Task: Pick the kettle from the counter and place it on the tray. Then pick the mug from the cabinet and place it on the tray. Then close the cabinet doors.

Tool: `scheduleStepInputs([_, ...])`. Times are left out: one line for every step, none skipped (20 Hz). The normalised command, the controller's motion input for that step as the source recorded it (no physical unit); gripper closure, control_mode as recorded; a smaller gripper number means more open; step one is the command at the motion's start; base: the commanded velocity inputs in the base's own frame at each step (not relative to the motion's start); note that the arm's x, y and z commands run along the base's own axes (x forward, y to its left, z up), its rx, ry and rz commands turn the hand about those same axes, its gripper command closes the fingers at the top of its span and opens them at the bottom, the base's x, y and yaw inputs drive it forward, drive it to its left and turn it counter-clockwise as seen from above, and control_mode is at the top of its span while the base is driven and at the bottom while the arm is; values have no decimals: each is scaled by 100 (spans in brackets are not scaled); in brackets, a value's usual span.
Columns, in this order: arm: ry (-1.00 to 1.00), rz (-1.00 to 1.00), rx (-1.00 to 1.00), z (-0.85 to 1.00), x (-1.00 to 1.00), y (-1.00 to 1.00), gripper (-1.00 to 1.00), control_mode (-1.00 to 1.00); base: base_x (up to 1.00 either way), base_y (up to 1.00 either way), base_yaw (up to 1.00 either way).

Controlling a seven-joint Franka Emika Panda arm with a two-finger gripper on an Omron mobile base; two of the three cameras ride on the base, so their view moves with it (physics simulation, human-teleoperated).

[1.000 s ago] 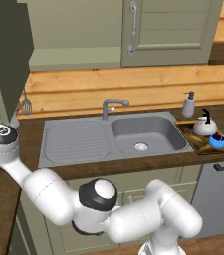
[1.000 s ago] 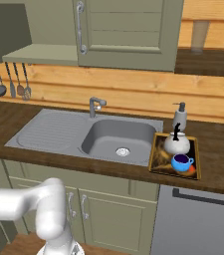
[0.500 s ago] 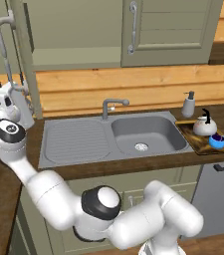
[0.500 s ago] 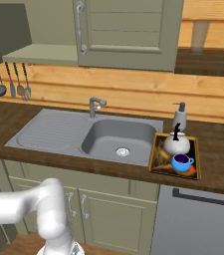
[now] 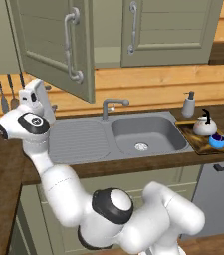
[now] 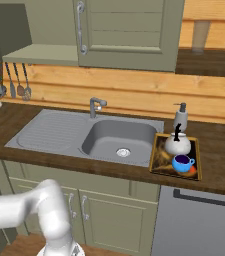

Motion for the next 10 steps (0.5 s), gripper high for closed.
scheduleStepInputs([5, 0, 3, 7, 43, -84, -100, -100, 0, 0, 0])
scheduleStepInputs([5, 0, 2, 10, 44, -84, -100, -100, 0, 0, 0])
scheduleStepInputs([5, 0, 2, 17, 50, -80, -100, -100, 0, 0, 0])
scheduleStepInputs([7, 0, 2, 19, 55, -77, -100, -100, 0, 0, 0])
scheduleStepInputs([7, 0, 2, 22, 56, -76, -100, -100, 0, 0, 0])
scheduleStepInputs([8, 0, 0, 26, 56, -69, -100, -100, 0, 0, 0])
scheduleStepInputs([9, 0, 0, 36, 66, -56, -100, -100, 0, 0, 0])
scheduleStepInputs([10, 0, 0, 40, 69, -54, -100, -100, 0, 0, 0])
scheduleStepInputs([13, 0, 0, 43, 68, -52, -100, -100, 0, 0, 0])
scheduleStepInputs([14, 0, 0, 50, 66, -47, -100, -100, 0, 0, 0])
